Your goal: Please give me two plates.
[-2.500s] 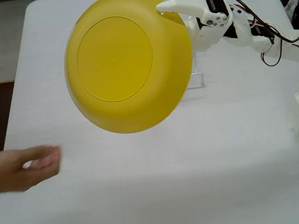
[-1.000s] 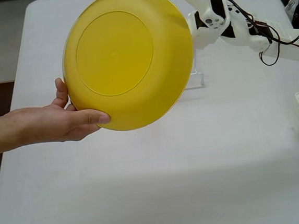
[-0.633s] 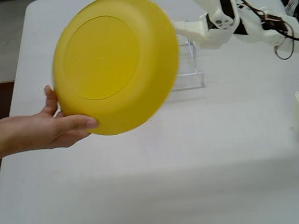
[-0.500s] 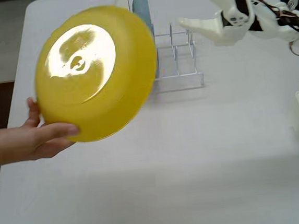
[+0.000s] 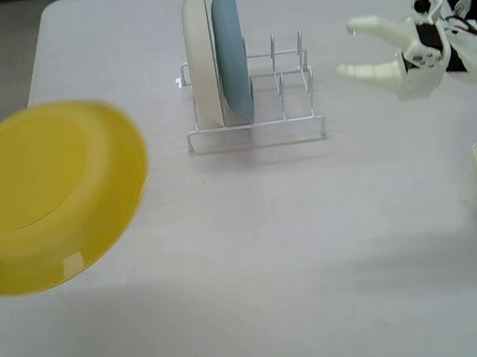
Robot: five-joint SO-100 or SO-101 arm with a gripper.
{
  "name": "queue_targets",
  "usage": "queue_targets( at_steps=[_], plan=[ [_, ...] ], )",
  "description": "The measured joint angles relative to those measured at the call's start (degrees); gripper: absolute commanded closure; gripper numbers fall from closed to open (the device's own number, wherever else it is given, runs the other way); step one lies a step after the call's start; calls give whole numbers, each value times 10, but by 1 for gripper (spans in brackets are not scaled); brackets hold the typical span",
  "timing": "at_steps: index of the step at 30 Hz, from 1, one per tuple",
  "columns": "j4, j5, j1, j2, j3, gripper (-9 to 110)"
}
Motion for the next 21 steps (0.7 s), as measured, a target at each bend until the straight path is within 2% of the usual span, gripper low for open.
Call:
queue_targets(
  at_steps=[8,13,21],
  plan=[
    [17,32,4,122,162,102],
    [23,41,-23,204,239,102],
    [69,62,1,287,334,102]
  ],
)
